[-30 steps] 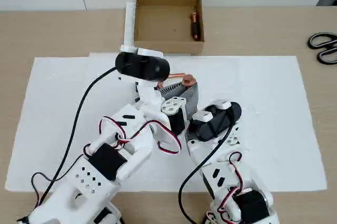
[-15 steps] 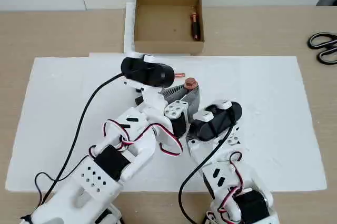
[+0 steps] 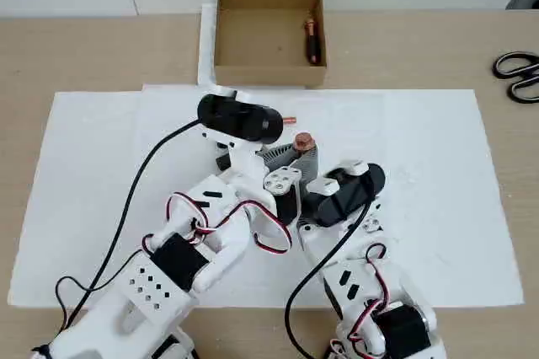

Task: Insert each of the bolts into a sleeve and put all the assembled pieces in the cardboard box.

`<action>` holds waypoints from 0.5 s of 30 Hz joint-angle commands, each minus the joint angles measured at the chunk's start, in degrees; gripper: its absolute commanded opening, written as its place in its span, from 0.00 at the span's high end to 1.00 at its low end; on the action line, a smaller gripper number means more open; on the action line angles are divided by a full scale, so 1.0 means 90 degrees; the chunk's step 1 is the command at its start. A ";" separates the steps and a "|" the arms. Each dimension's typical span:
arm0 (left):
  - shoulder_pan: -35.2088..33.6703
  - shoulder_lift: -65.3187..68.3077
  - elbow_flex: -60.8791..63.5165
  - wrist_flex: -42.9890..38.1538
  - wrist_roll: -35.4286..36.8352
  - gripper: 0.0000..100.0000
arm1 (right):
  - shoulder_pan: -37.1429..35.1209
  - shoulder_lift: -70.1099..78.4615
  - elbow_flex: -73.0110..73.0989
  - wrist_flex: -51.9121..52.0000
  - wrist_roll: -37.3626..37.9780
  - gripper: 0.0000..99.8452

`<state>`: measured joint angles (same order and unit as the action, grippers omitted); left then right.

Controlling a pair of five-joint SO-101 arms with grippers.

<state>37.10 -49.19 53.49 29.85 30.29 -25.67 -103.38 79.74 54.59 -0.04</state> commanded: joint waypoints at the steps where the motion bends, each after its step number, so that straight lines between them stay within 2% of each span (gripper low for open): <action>1: 0.0000 -0.0039 -0.0112 0.0313 -0.0049 0.99 | 0.0024 -0.0044 -0.0098 -0.0190 -0.0049 1.00; 5: 0.0000 -0.0039 -0.0278 0.0596 -0.0039 0.99 | 0.0024 -0.0044 -0.0098 -0.0190 -0.0049 1.00; 13: 0.0000 -0.0029 -0.0298 0.0606 -0.0059 0.99 | 0.0024 -0.0044 -0.0098 -0.0190 -0.0049 1.00; 15: 0.0000 -0.0029 -0.0308 0.0606 -0.0059 0.95 | 0.0024 -0.0044 -0.0098 -0.0190 -0.0049 1.00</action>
<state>37.19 -49.19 52.88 34.68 30.29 -25.67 -103.30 79.74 54.59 -0.04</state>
